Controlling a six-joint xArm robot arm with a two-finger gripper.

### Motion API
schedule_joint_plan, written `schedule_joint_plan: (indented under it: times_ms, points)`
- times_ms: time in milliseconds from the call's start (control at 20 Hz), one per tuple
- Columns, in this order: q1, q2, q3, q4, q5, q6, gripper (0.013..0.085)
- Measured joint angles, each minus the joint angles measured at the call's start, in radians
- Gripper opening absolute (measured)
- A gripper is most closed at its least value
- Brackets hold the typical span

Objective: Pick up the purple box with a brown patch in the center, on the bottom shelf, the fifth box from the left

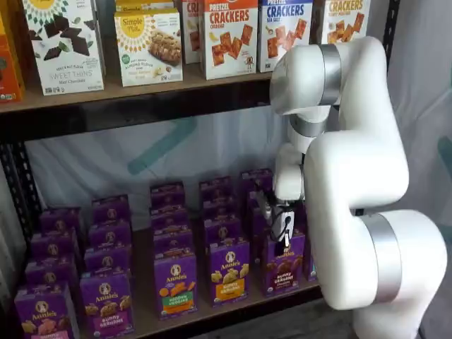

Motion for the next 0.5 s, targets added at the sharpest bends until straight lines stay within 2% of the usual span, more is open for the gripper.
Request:
schedule_joint_plan:
  times_ms: [200, 500]
  points:
    - [0.01, -0.028, 0.048, -0.016, -0.017, 0.024, 0.033]
    - [0.031, -0.095, 0.149, -0.09, -0.024, 0.116, 0.033]
